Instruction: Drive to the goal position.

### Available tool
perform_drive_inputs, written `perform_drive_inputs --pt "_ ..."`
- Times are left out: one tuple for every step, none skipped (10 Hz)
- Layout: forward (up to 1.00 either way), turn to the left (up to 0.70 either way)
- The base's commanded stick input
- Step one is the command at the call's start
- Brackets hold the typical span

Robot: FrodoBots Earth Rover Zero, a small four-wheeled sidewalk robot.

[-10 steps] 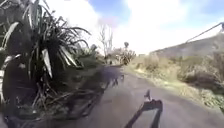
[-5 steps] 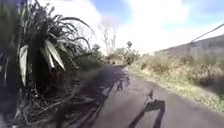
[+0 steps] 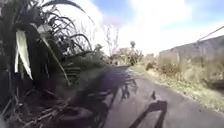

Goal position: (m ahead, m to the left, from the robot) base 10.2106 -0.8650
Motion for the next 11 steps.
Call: perform_drive_inputs --pt "0.85 -0.34" --pt "0.85 -0.34" --pt "0.85 -0.34" --pt "0.85 -0.34" --pt "0.85 -0.34" --pt "0.85 -0.34" --pt "0.85 -0.34" --pt "0.85 -0.34" --pt "0.85 -0.34" --pt "0.85 -0.34" --pt "0.85 -0.07"
